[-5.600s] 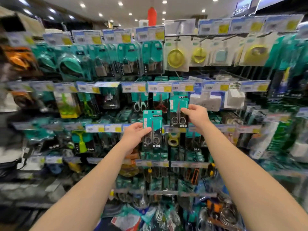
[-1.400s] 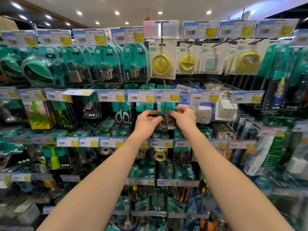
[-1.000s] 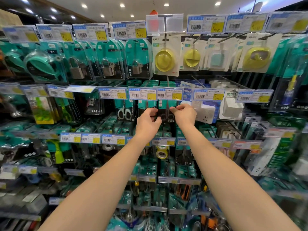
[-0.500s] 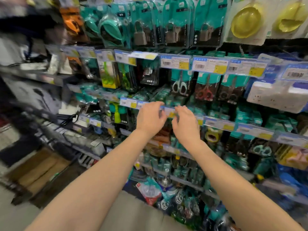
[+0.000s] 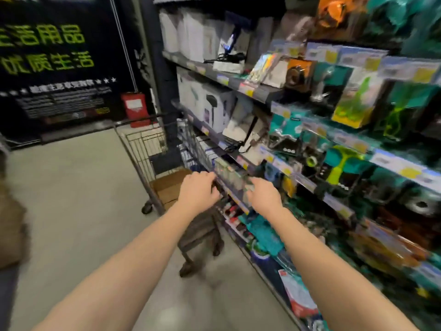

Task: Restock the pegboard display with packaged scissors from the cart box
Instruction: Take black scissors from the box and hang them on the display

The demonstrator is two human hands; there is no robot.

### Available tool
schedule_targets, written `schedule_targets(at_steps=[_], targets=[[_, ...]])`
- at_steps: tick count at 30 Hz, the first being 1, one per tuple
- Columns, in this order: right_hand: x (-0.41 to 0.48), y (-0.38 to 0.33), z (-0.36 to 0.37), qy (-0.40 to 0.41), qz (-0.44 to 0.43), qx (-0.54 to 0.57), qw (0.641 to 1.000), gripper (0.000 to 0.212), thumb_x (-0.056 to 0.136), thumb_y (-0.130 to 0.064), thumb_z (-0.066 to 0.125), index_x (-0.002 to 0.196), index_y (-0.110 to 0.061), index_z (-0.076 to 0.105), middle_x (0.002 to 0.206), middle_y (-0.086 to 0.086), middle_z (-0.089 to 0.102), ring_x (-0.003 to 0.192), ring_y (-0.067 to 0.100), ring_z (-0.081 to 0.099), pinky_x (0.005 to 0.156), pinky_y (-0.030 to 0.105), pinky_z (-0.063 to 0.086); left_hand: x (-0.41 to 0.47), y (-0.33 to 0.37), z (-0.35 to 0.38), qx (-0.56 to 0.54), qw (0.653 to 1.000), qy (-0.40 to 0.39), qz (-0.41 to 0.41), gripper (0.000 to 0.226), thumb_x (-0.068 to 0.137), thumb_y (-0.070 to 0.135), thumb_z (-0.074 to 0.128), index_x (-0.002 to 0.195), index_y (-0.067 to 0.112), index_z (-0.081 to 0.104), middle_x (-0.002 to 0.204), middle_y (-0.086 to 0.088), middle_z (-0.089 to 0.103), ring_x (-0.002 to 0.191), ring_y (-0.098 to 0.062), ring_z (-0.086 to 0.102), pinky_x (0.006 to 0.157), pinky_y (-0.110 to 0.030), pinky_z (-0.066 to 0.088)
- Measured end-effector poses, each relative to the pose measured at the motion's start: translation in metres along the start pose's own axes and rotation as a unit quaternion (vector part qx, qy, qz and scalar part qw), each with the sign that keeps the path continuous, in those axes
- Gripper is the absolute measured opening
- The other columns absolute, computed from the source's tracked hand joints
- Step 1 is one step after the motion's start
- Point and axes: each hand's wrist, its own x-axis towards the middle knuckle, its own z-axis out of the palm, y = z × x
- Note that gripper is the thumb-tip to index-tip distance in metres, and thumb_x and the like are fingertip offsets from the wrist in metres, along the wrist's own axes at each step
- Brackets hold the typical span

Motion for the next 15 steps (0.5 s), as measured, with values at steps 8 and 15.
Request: schedule_targets(at_steps=[8,15], targets=[[0.087,-0.145,0.138,-0.128,-0.040,-0.024,0.991,0.046,0.099,-0.029,0.055,0.143,-0.016,0.058,0.131,0.008,0.069,0.113,0.029,0.068,0.090,0.044,0.059,-0.023,-0.201,0.030,0.043,0.988,-0.087,-0.119,0.032,0.092,0.040,0.050,0.114,0.019,0.061,0.117,-0.008,0.067,0.110,-0.032,0.062,0.092,-0.040,0.046],[0.157,-0.230,0.238,-0.197,-0.049,-0.037,0.979,0.047,0.100,-0.032,0.056,0.142,-0.010,0.057,0.143,0.011,0.060,0.132,0.031,0.056,0.107,0.039,0.047,-0.025,-0.314,0.071,0.011,0.969,-0.130,-0.209,0.045,0.096,0.040,0.051,0.135,0.017,0.054,0.131,-0.009,0.064,0.120,-0.034,0.059,0.098,-0.042,0.046]])
